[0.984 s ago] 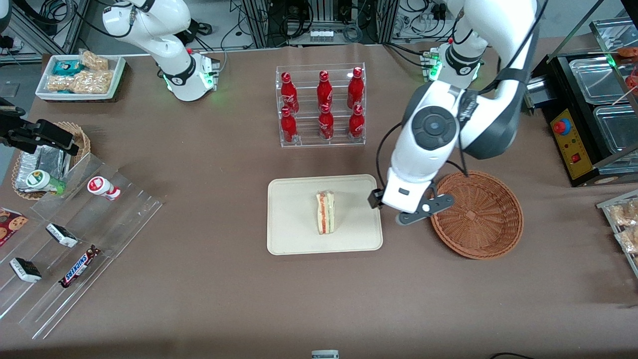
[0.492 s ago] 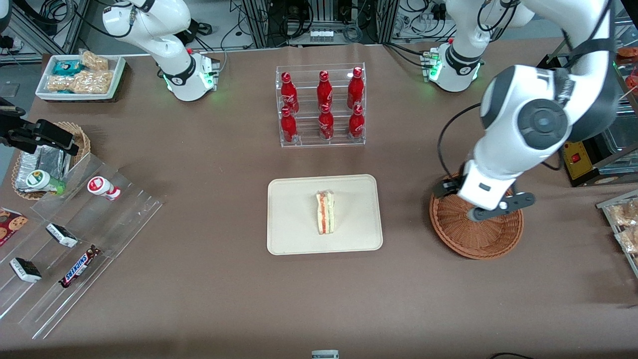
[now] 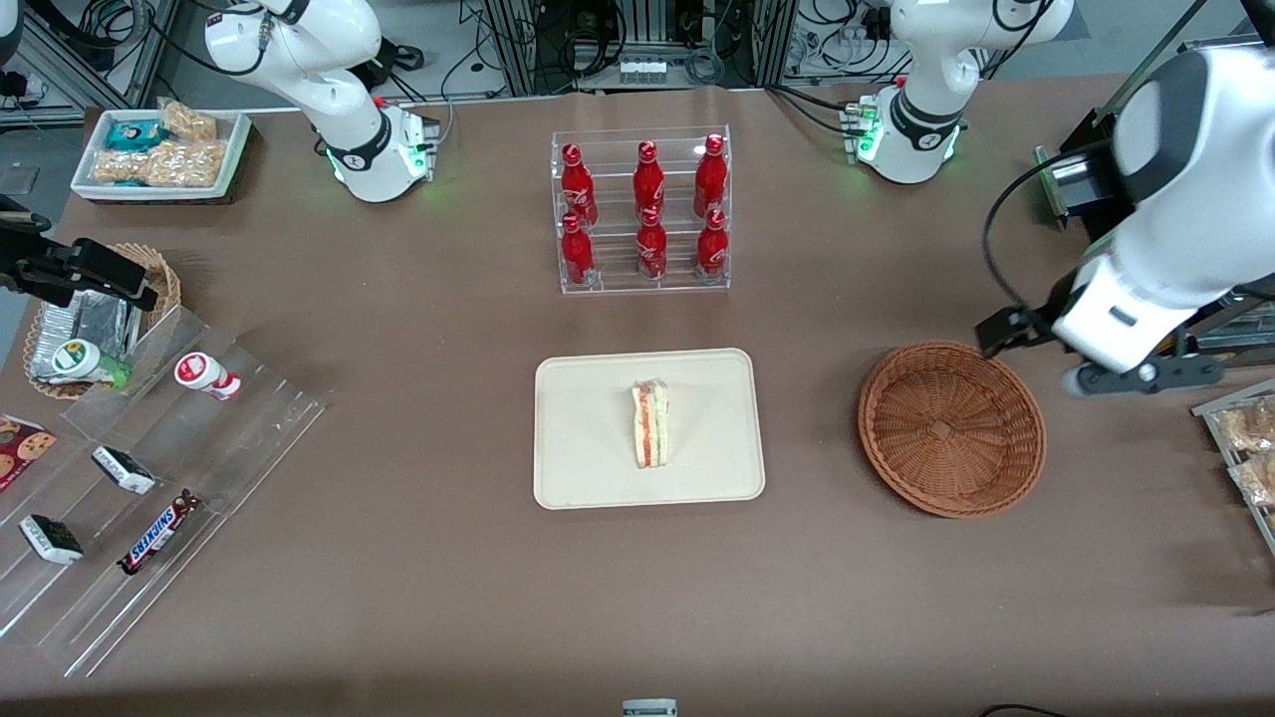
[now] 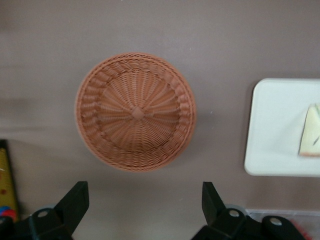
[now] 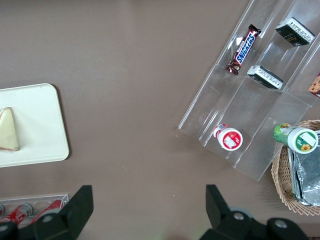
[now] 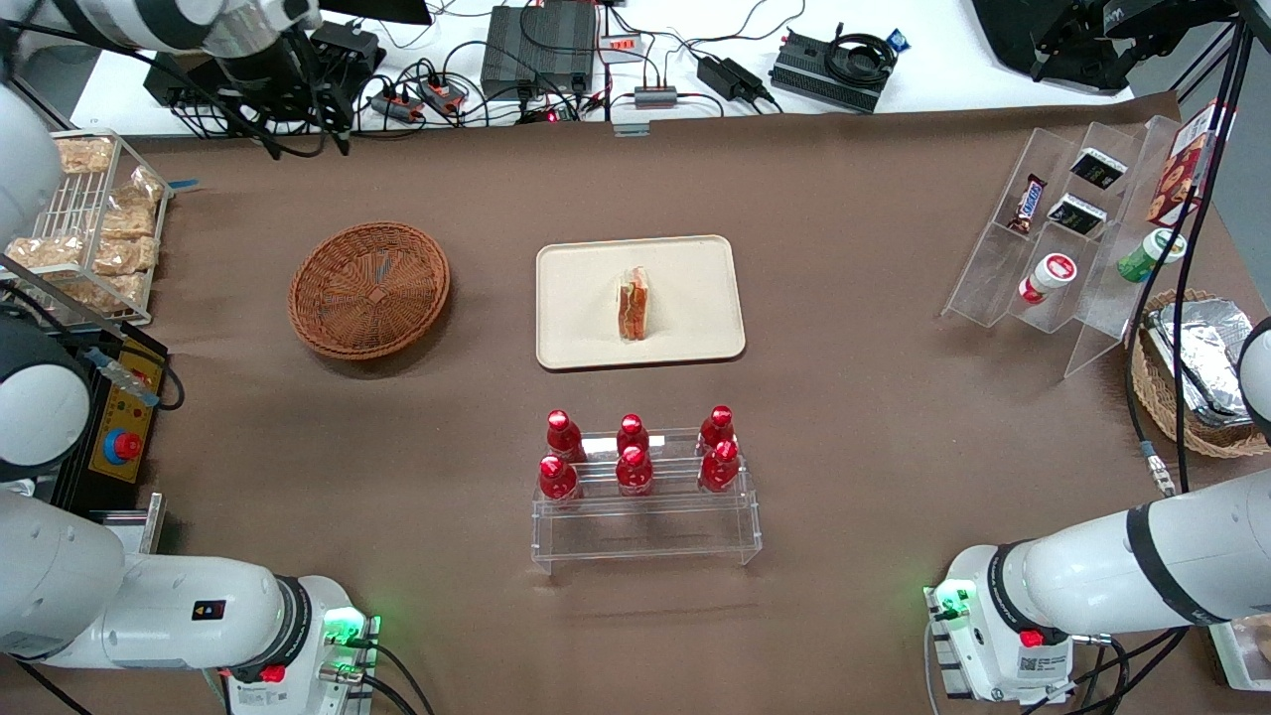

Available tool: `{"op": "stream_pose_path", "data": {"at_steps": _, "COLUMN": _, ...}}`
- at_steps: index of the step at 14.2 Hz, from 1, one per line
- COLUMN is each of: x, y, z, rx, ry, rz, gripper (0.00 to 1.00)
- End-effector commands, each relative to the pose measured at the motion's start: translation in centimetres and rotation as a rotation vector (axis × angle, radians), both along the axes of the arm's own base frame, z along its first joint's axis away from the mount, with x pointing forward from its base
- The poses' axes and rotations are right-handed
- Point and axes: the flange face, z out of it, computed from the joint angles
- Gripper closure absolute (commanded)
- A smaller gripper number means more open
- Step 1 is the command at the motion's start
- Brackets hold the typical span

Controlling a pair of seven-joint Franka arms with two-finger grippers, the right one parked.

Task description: Place sandwich from basket to tray

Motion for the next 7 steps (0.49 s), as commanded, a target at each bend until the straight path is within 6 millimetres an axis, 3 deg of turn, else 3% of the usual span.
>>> {"op": "stream_pose_path", "data": {"at_steps": 1, "x": -2.1, "y": 2.4, "z": 2.9, "rx": -0.01, "ry": -0.007, "rz": -0.102, "gripper": 0.0}}
{"op": "stream_pose_path", "data": {"at_steps": 2, "x": -2.1, "y": 3.9, "z": 3.7, "rx": -0.012, "ry": -0.022, "rz": -0.105, "gripper": 0.0}}
{"op": "stream_pose_path", "data": {"at_steps": 5, "x": -2.4, "y": 5.9, "z": 4.9, "rx": -0.052, "ry": -0.01, "rz": -0.082, "gripper": 0.0}}
{"op": "stream_pose_path", "data": {"at_steps": 7, "x": -2.8, "y": 5.7, "z": 5.0, "rx": -0.057, "ry": 0.007, "rz": -0.084, "gripper": 0.0}}
